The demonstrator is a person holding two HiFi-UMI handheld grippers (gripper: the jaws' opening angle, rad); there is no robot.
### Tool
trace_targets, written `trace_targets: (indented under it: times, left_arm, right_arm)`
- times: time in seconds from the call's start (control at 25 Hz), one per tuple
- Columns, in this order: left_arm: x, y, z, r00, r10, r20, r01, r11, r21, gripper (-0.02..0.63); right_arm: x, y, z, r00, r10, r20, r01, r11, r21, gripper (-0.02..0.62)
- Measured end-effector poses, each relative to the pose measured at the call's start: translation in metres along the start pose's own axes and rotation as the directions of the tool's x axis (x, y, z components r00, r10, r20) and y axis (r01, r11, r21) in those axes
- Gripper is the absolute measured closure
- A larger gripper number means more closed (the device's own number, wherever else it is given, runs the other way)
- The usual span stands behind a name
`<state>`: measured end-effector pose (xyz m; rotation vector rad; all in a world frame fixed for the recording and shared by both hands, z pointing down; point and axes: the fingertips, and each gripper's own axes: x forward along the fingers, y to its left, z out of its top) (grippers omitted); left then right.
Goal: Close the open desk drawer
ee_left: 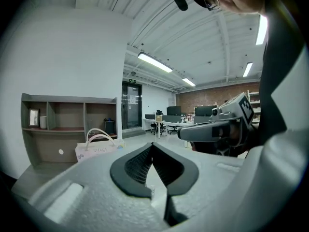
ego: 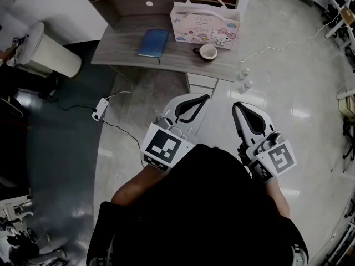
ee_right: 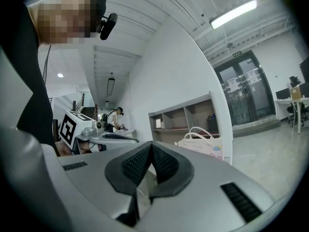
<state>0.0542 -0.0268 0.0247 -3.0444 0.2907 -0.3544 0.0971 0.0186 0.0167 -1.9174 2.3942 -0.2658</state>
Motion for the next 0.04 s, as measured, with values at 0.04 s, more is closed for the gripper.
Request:
trace_targets:
  times: [0.04]
  left_arm:
    - [0.0020,-0.0025,-0.0007,1.000,-0.006,-0.002,0.006,1.000,0.003,0.600]
  right_arm:
    - [-0.0016,-0.0011,-0.0001,1.000,-0.001,0.001,0.001,1.000,-0.001,0.584]
